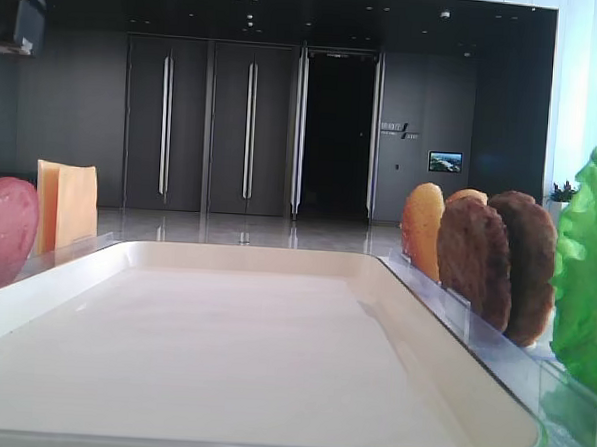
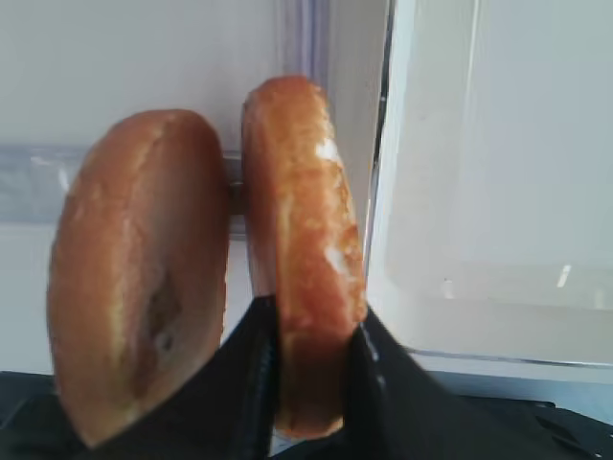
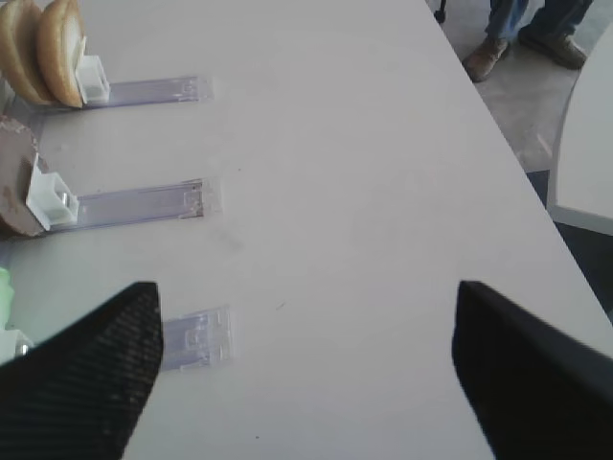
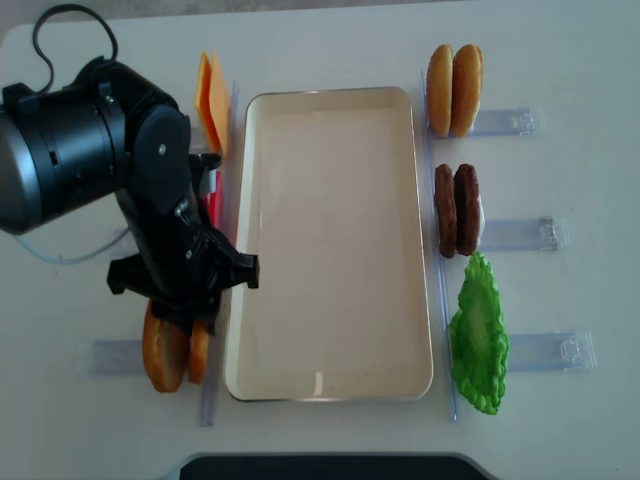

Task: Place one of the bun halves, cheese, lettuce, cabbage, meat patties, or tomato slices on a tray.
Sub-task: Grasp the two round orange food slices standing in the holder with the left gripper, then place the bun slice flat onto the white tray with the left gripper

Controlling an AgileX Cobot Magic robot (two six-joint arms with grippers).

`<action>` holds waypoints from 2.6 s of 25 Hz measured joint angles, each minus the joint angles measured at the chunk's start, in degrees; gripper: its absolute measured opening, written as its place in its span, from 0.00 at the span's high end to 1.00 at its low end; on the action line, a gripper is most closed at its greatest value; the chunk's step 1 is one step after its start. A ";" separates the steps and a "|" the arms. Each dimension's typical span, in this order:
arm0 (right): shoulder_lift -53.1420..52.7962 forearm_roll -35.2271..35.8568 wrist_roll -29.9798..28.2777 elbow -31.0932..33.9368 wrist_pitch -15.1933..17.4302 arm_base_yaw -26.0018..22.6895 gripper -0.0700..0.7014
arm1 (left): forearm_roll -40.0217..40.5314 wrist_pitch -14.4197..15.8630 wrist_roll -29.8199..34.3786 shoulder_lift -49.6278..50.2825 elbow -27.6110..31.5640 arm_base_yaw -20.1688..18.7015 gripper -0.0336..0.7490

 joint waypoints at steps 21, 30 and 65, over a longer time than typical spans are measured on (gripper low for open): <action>0.00 0.00 0.00 0.00 0.00 0.00 0.15 | -0.91 5.41 0.41 -5.14 -4.61 0.00 0.78; 0.00 0.00 0.00 0.00 0.00 0.00 0.15 | -1.12 6.01 0.68 -8.96 -9.87 0.00 0.78; 0.00 0.00 0.00 0.00 0.00 0.00 0.15 | -22.81 -9.88 19.57 -13.77 0.06 3.67 0.78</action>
